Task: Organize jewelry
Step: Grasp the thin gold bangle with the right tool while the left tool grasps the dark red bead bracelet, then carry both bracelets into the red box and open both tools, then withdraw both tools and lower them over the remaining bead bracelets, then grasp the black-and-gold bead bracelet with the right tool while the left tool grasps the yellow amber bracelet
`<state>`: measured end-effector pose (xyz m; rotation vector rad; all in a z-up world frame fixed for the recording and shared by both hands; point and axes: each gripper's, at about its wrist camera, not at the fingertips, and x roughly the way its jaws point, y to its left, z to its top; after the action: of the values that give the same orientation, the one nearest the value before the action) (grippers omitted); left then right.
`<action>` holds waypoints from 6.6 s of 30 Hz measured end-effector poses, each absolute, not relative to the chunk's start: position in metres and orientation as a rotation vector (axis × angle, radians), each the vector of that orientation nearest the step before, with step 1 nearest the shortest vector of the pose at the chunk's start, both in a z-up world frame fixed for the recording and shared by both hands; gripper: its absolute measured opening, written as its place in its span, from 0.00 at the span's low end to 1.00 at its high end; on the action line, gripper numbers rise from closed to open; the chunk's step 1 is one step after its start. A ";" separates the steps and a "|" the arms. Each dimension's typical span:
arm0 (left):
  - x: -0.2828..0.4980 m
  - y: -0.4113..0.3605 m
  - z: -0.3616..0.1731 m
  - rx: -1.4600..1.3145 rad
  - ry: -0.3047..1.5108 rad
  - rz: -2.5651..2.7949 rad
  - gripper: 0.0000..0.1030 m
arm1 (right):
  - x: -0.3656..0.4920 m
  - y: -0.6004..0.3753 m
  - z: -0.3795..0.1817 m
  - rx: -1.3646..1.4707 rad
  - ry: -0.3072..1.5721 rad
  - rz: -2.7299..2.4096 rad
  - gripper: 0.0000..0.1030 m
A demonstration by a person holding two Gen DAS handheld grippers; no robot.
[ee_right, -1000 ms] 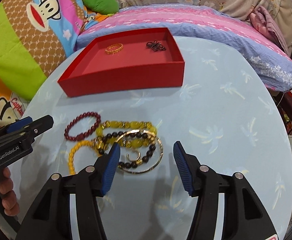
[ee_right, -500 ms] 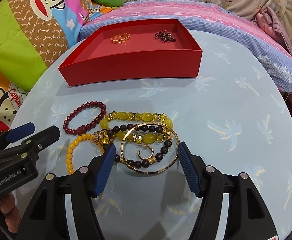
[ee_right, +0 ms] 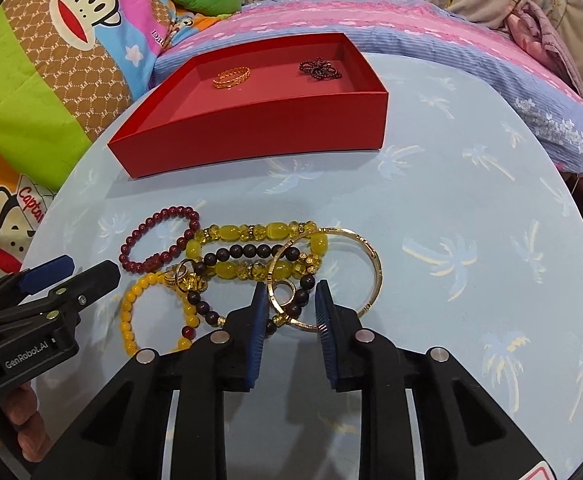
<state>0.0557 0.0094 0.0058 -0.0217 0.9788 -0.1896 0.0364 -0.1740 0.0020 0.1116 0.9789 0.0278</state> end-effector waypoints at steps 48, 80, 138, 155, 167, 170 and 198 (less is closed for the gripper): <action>0.091 -0.010 -0.005 0.050 0.973 -0.215 0.39 | 0.039 -0.181 0.010 0.130 0.943 0.011 0.55; 0.185 -0.028 0.108 -0.069 0.780 -0.367 0.07 | 0.165 -0.198 0.091 0.135 0.792 0.058 0.55; 0.161 -0.014 0.077 -0.076 0.811 -0.292 0.30 | 0.124 -0.189 0.066 0.093 0.854 0.025 0.56; 0.067 -0.004 0.038 -0.027 0.892 -0.313 0.30 | 0.047 -0.187 0.032 0.091 0.927 0.003 0.56; 0.046 -0.013 0.013 -0.003 0.935 -0.336 0.30 | 0.040 -0.179 0.010 0.073 0.959 -0.009 0.41; 0.044 -0.014 0.009 0.003 0.935 -0.339 0.30 | 0.041 -0.176 0.006 0.069 0.969 -0.015 0.36; 0.031 -0.024 -0.007 0.073 0.940 -0.347 0.07 | 0.029 -0.173 0.001 0.123 0.974 0.007 0.12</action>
<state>0.0314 -0.0238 -0.0066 0.0732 0.9397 -0.3474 0.0291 -0.1728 0.0014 0.1233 0.9739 0.0065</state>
